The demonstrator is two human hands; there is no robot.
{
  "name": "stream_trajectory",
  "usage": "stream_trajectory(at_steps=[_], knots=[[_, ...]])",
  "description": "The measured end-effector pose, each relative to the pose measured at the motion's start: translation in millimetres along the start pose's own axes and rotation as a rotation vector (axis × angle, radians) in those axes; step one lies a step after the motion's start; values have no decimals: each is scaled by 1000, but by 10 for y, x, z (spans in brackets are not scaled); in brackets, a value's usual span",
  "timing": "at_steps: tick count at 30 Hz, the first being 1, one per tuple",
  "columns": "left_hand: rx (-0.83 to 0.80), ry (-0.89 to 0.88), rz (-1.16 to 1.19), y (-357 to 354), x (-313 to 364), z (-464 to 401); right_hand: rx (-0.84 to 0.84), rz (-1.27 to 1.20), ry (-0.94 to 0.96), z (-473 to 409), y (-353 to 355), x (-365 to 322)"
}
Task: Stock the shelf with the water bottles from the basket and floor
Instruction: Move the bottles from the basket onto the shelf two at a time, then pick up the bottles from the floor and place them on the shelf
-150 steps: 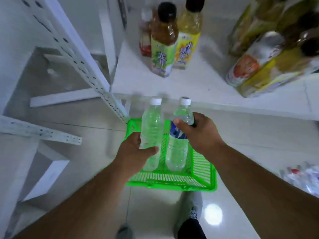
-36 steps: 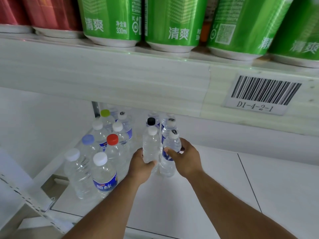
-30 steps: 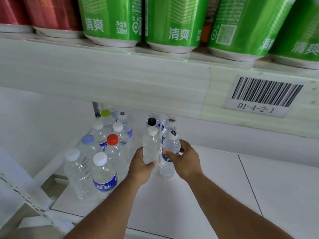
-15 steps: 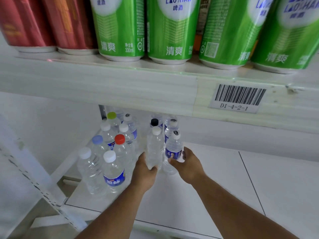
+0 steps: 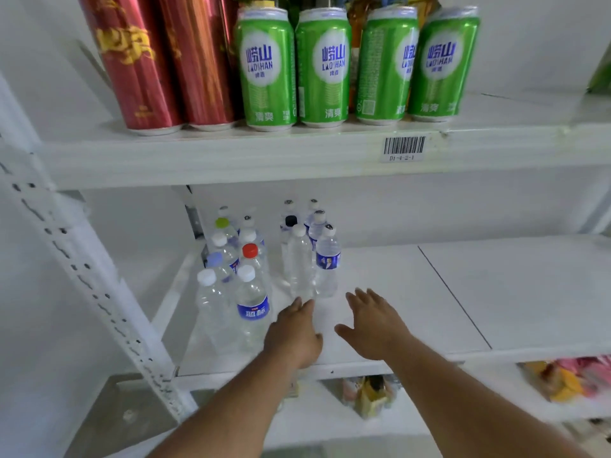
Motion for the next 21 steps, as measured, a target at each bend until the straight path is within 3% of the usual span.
stream_trajectory(at_steps=[13,18,21], knots=[[-46,-7,-23,-23,439,1063,-25,-5,42,1132,13,70],[-129,-45,-50,-455,1028,1456,-18,-33,24,1829,-47,622],[-199,-126,-82,-876,1564,1675,-43,-83,-108,2393,-137,1251]])
Point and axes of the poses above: each hand's wrist, its own z-axis away from the middle knuckle, its own y-axis out of the back of the hand, x = y × z, the point moved 6 cm from there along -z, towards the middle knuckle, and after that the axes turned 4 degrees about x, right-handed, at the moved point
